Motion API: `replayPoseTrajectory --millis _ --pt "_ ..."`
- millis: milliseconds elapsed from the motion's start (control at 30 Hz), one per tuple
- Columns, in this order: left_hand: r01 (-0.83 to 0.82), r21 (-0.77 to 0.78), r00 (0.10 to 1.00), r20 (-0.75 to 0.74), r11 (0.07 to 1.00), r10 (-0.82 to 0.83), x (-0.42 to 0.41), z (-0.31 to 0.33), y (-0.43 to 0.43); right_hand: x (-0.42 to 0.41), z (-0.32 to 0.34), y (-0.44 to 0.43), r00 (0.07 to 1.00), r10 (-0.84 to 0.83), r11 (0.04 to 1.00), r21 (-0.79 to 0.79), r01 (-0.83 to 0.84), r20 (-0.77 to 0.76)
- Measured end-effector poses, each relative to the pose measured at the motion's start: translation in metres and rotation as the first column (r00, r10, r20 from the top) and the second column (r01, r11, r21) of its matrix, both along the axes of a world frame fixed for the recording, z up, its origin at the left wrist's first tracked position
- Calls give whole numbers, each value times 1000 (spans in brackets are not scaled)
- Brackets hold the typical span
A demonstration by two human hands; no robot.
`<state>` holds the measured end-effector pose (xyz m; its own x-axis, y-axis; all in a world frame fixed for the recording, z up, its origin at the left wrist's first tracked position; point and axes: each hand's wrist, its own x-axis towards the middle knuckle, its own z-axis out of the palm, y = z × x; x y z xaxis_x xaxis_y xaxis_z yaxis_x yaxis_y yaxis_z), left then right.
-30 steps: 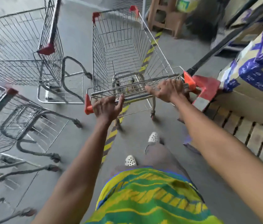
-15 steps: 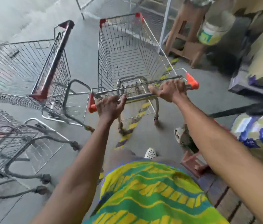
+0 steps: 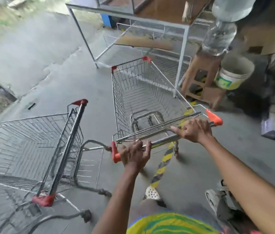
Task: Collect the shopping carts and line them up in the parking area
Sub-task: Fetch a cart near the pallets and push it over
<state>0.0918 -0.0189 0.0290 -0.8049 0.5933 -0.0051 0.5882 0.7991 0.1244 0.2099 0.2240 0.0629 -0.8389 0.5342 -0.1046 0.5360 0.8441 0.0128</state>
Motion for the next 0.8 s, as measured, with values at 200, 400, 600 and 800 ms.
replayPoseTrajectory --millis 200,400,600,800 --pt "42 -9 998 56 999 -41 -70 1 44 -66 9 41 994 -24 1000 -10 25 104" --pt "41 53 997 69 998 -45 -137 10 90 -133 -6 96 999 37 997 68 -37 -2" --pt "-39 96 999 21 995 37 -201 0 151 -211 -23 166 996 82 995 61 -81 -21" --pt "-151 91 988 45 984 148 -252 -7 203 -276 -23 225 988 156 987 32 -156 2"
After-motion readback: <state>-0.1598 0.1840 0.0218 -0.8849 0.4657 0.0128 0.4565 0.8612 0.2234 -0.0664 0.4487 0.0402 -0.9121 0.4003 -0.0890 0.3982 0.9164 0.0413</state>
